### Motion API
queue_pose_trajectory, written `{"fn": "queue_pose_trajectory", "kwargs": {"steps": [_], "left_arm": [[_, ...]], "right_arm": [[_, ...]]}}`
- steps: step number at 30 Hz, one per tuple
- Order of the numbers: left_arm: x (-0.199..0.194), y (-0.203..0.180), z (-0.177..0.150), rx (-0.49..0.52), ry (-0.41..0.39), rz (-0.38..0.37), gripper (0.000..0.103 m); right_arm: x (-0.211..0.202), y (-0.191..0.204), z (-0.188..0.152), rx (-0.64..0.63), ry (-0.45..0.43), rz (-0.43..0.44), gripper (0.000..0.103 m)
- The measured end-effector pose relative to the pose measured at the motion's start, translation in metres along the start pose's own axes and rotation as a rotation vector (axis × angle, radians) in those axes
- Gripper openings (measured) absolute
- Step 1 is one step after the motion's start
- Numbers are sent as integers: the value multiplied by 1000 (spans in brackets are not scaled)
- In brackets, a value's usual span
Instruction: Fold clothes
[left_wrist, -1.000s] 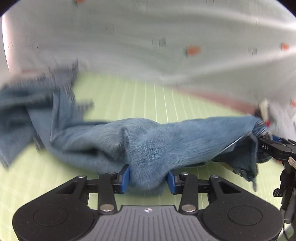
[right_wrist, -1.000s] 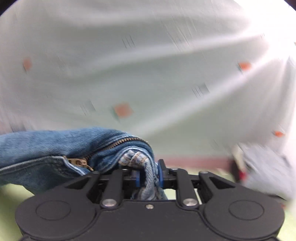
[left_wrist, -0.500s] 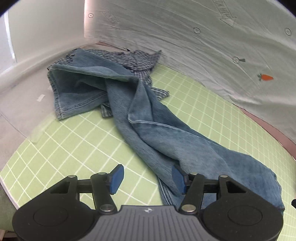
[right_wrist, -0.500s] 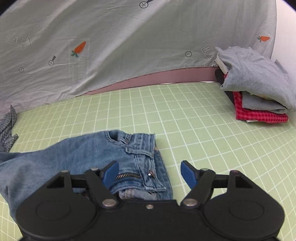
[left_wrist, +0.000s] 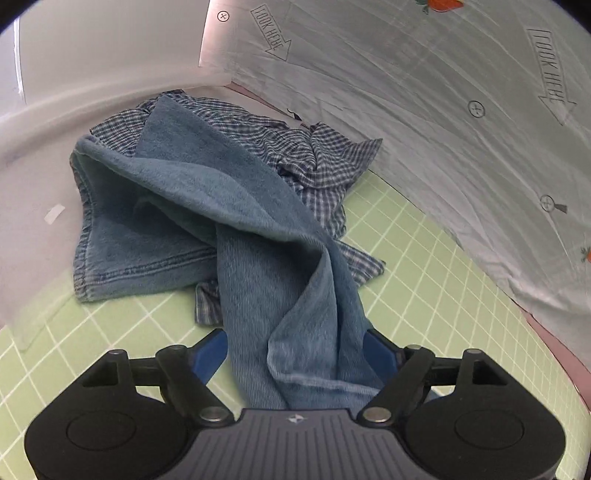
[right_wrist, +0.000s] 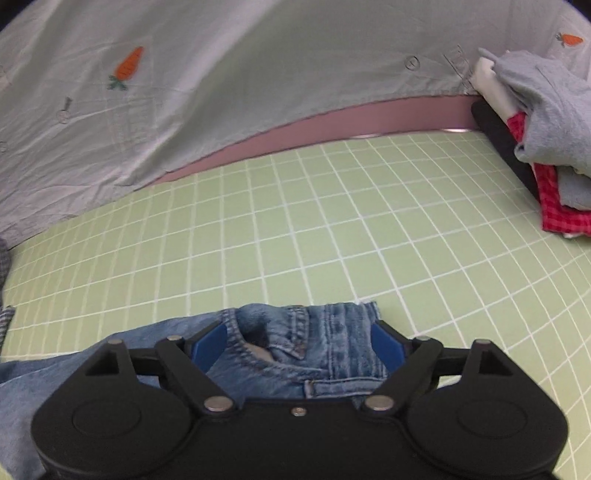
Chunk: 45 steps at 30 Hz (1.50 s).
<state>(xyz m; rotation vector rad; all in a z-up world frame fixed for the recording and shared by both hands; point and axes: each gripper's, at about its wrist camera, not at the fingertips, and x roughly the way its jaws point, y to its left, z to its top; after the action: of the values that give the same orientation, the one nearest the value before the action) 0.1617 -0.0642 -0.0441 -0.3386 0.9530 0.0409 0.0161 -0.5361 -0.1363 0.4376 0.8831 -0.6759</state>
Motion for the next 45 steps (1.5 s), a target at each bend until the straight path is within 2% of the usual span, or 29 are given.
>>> {"fn": "queue_pose_trajectory", "kwargs": {"steps": [1, 3, 4, 5, 6, 7, 8, 10, 11, 13, 17, 21, 24, 25, 26, 30, 32, 34, 35, 36, 37, 38, 39, 43, 45], "left_arm": [[8, 0, 6, -4, -5, 12, 81], [24, 1, 17, -23, -3, 18, 78], [30, 2, 21, -34, 1, 17, 74], [35, 2, 24, -45, 6, 15, 60], [41, 2, 27, -56, 15, 14, 43], [45, 2, 29, -66, 24, 8, 33], [48, 0, 30, -73, 27, 1, 16], [50, -5, 32, -74, 22, -14, 10], [49, -10, 32, -61, 15, -30, 3], [43, -22, 32, -26, -12, -59, 3], [23, -49, 33, 45, -74, -97, 3], [-11, -53, 24, 36, -100, -152, 3], [-37, -38, 1, 33, -89, -153, 3], [-43, -30, -12, 32, -69, -132, 3], [-48, -21, -25, 30, -49, -111, 3], [-37, 19, -78, -9, 97, 13, 3], [-31, 39, -100, -39, 155, 60, 4], [-30, 56, -109, -93, 154, 58, 10], [-31, 63, -110, -123, 142, 52, 12], [-32, 69, -109, -149, 128, 57, 19], [-32, 73, -107, -168, 114, 68, 23], [-31, 76, -106, -183, 102, 78, 29], [-29, 78, -103, -199, 94, 82, 35], [-20, 88, -95, -253, 63, 84, 45], [-19, 91, -90, -263, 40, 102, 52]], "right_arm": [[8, -5, 0, 42, 30, -24, 88], [15, -14, -2, 97, 54, 5, 87], [14, -15, -3, 87, 46, 29, 80], [12, -15, -4, 72, 36, 54, 63], [10, -13, -5, 43, 31, 75, 53], [9, -11, -6, 12, 26, 94, 39], [8, -8, -5, -16, 14, 101, 26], [6, -1, -1, -94, -20, 97, 17], [5, 2, 3, -131, -40, 87, 15], [6, 4, 15, -191, -86, 61, 15], [-5, -19, 59, -166, -217, -14, 14], [-54, -60, 92, -97, -393, -58, 13], [-92, -84, 82, -65, -447, -61, 13], [-100, -91, 69, -69, -443, -70, 13], [-99, -96, 52, -67, -402, -86, 13], [-87, -117, -19, -53, -225, -152, 13], [-75, -125, -49, -18, -119, -146, 16], [-73, -129, -65, 28, -79, -145, 21], [-73, -130, -72, 51, -62, -145, 35], [-75, -133, -73, 95, -66, -133, 45], [-77, -136, -74, 143, -74, -119, 59], [-79, -139, -74, 190, -81, -105, 65], [-81, -142, -74, 237, -88, -91, 67], [-88, -153, -78, 431, -105, -15, 73], [-93, -153, -83, 478, -104, 11, 74]]}}
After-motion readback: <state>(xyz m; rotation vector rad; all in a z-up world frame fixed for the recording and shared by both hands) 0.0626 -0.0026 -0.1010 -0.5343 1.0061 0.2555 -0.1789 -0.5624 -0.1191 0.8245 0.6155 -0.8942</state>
